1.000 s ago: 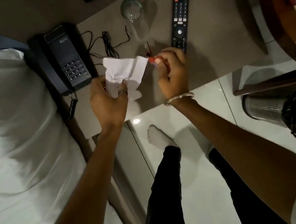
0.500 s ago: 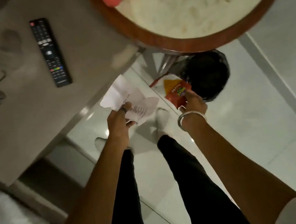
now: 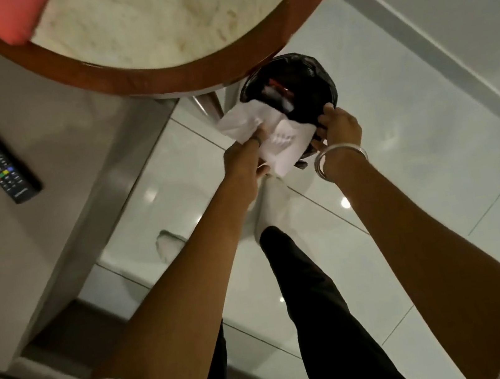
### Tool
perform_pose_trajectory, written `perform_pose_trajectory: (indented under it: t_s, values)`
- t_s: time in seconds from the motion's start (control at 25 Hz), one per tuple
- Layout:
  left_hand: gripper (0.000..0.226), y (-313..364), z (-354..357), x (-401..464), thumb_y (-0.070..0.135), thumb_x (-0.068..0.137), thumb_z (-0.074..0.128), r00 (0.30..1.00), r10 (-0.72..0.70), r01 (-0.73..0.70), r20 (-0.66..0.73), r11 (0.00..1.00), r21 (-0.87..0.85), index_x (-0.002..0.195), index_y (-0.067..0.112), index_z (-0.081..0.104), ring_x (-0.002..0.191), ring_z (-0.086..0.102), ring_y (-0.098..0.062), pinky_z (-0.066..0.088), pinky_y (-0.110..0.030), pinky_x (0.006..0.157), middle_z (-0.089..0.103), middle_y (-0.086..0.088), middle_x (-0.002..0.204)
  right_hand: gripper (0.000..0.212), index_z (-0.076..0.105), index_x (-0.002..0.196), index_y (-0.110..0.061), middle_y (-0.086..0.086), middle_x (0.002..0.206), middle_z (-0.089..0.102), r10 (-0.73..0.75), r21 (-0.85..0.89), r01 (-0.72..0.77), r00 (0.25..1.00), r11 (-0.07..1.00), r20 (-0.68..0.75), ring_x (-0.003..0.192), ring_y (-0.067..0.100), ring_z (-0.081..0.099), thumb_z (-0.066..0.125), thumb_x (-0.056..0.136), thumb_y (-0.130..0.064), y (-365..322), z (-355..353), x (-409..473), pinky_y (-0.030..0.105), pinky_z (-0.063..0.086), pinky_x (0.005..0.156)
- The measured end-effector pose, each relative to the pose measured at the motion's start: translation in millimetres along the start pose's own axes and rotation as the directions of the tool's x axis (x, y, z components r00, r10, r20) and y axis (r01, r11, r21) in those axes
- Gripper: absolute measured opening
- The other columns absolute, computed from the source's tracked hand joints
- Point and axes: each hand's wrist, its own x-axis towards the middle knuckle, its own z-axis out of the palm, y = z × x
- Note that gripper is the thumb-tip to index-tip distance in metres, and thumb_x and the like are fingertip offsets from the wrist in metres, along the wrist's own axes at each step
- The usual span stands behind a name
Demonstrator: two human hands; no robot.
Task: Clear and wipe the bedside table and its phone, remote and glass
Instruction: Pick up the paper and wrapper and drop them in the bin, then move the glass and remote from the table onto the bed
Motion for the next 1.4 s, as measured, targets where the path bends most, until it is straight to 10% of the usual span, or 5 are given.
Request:
perform_pose_trajectory:
  t_s: [0.52,0.76,1.04,1.16,1.4]
  values:
    - [0.034,0.5,-25.2,3.9,0.042,0.106,0.057,0.941,0.337,-0.302,-0.045,0.889,0.345,0.131,0.02,0.065,0.102,0.074,-0.02,0.057,-0.029,0.081,0.072,0.002,0.122,0.027,0.063,0.12,-0.008,0.008,0.109,0.071,-0.537,-0.471,0.507,0.84,0.722,0.08,0.099,0.018,0.065,0.062,0.094,-0.014,51.7,42.4,-21.1,0.015,0.053,0.086]
    - [0.045,-2.6,-174.8,-45.8,0.028,0.105,0.062,0.585,0.774,-0.413,-0.242,0.542,0.732,0.144,0.006,0.061,0.133,0.06,-0.03,0.047,-0.044,0.111,0.066,-0.011,0.142,0.031,0.062,0.125,-0.004,0.015,0.123,0.067,-0.561,-0.432,0.881,0.461,0.193,0.688,0.117,0.034,0.06,0.062,0.095,-0.014,89.0,152.9,-112.9,0.043,0.048,0.104]
    - [0.07,60.6,-370.1,-67.4,0.042,0.103,0.057,0.175,0.853,-0.089,-0.491,0.511,0.855,0.16,0.008,0.038,0.157,0.022,-0.047,0.019,-0.058,0.125,0.029,-0.026,0.168,0.063,0.037,0.153,-0.013,0.02,0.164,0.028,-0.369,-0.27,0.884,0.122,-0.381,0.921,0.154,0.042,0.019,0.047,0.099,-0.043,158.0,318.9,-215.3,0.057,0.021,0.123]
    - [0.083,104.0,-451.6,-49.8,0.053,0.103,0.052,0.12,0.864,0.036,-0.489,0.489,0.872,0.166,0.009,0.021,0.158,0.01,-0.053,0.009,-0.06,0.129,0.015,-0.03,0.171,0.077,0.018,0.161,-0.021,0.02,0.169,0.009,-0.292,-0.266,0.802,0.12,-0.535,0.949,0.156,0.044,0.006,0.039,0.097,-0.056,199.9,392.4,-236.0,0.063,0.009,0.123]
    - [0.075,149.0,-503.9,-9.8,0.061,0.107,0.035,0.366,0.824,-0.076,-0.432,0.489,0.869,0.168,0.021,0.019,0.157,0.021,-0.047,0.023,-0.06,0.127,0.022,-0.029,0.169,0.084,0.005,0.162,-0.028,0.024,0.166,0.01,-0.26,-0.46,0.714,0.38,-0.528,0.888,0.141,0.045,0.034,0.053,0.095,-0.044,244.5,429.6,-224.0,0.054,0.036,0.11]
